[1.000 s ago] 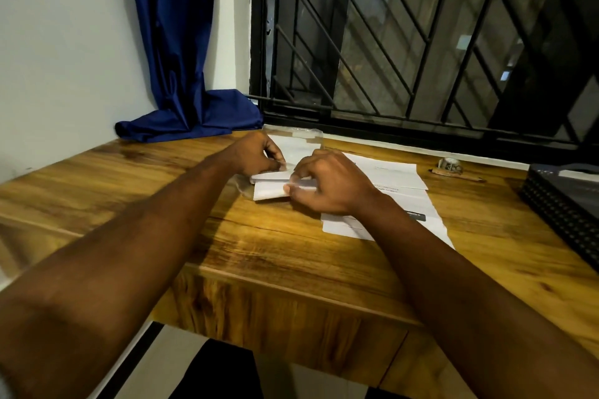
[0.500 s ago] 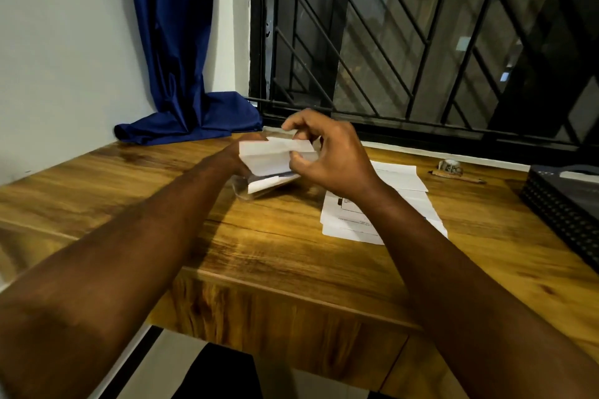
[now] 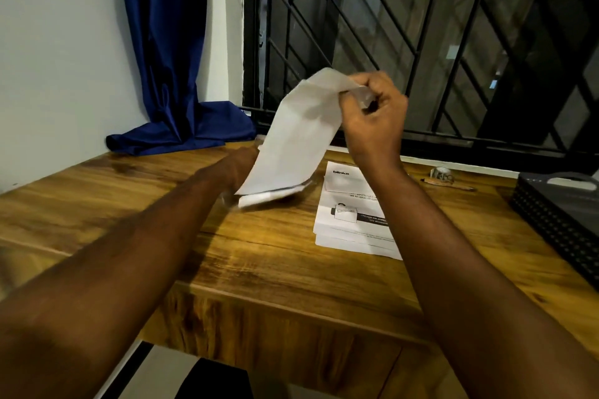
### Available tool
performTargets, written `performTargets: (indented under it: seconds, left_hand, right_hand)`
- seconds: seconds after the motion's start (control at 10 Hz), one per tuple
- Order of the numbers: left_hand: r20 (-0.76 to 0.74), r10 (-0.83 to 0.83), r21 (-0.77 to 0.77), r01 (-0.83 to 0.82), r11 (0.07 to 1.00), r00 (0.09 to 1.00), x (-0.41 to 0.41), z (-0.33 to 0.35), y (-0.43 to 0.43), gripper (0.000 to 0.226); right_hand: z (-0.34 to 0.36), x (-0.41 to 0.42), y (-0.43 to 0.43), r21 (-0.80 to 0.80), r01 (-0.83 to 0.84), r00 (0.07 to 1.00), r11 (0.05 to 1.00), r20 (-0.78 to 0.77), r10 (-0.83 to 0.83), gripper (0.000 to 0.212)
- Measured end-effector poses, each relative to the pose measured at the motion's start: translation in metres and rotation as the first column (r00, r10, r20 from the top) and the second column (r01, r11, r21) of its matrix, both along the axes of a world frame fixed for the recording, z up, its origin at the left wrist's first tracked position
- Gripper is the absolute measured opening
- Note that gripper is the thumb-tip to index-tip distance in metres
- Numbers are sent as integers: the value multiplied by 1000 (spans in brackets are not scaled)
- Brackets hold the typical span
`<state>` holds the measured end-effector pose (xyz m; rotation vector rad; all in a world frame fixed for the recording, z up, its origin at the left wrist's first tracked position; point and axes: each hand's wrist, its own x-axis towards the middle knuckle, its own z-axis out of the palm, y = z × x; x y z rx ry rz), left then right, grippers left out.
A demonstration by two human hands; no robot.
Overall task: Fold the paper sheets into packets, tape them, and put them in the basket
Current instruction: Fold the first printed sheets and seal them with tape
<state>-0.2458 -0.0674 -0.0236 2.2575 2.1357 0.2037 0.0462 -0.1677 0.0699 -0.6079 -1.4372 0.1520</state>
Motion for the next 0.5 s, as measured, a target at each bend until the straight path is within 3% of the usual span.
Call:
performTargets:
  seconds: [0.1, 0.3, 0.4, 0.5]
  left_hand:
    - [35, -11, -24, 12, 1000, 999, 0, 5, -3, 59]
    - [47, -63, -78, 67, 995, 997, 27, 23, -28, 43]
    - [252, -142, -133, 180, 975, 957, 43, 40, -43, 26]
    - [549, -130, -115, 229, 967, 826, 55, 60, -55, 47]
  right_hand:
    - [3, 9, 15, -79, 30, 978, 996, -202, -46, 14]
    - [-8, 27, 47, -304, -64, 937, 950, -346, -47, 31]
    - [-11, 34, 58, -388, -176, 878, 905, -477, -34, 26]
    - [-10, 39, 62, -387, -324, 795, 863, -606, 26, 29]
